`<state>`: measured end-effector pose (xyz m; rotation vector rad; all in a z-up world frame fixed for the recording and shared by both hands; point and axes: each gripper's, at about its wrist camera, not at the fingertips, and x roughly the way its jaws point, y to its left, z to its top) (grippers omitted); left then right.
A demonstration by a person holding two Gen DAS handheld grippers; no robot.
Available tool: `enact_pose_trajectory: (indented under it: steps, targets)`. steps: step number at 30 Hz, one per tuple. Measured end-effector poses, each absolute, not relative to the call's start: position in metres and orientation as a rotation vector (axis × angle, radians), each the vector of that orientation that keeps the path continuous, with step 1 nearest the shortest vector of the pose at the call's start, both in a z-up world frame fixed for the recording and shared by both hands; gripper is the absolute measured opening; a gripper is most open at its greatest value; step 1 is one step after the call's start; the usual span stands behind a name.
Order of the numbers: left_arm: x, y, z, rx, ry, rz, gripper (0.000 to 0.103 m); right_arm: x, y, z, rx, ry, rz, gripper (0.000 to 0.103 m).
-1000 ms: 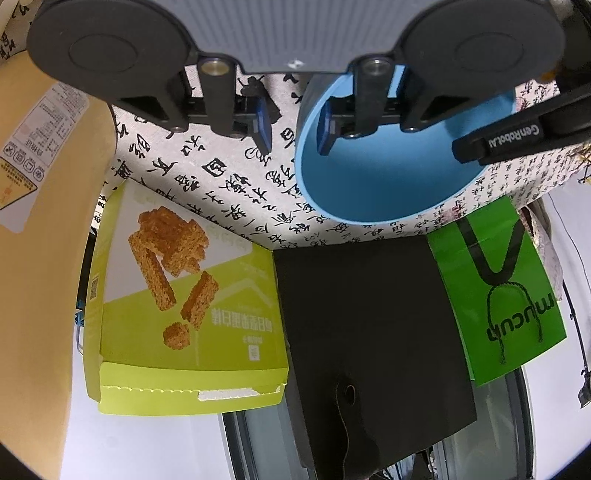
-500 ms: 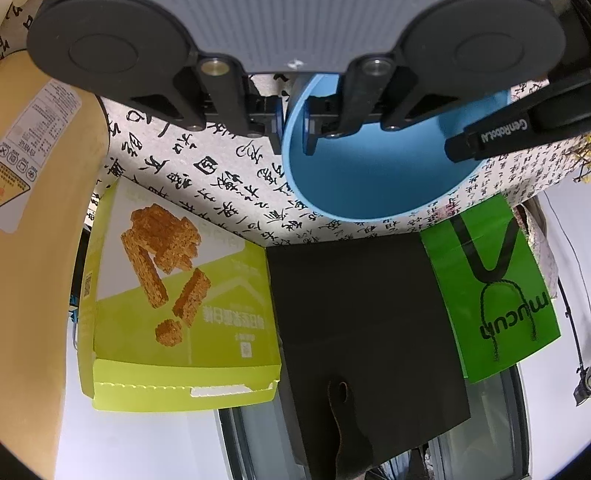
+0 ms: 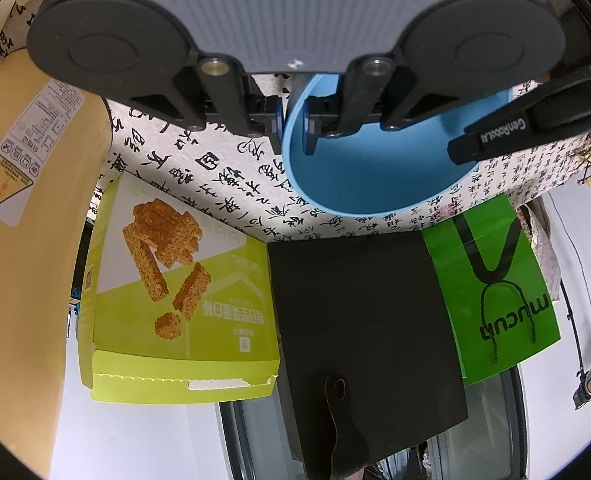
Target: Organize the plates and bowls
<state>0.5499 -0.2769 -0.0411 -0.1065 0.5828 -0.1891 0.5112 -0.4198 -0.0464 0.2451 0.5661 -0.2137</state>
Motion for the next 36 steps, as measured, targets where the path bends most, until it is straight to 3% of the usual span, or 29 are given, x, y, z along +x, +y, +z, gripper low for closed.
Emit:
enact_pose_trajectory:
  steps: [28,36]
  targets:
    - [0.5483,-0.2784,-0.0435,-0.075,0.577,-0.145,0.019,0.5106,-0.4200,-0.0454,0.244,0.563,-0.214,0.009]
    - [0.5462,-0.2824,-0.0433,-0.043,0.559,-0.148,0.014,0.5100,-0.4194,-0.0453,0.240,0.559,-0.210,0.009]
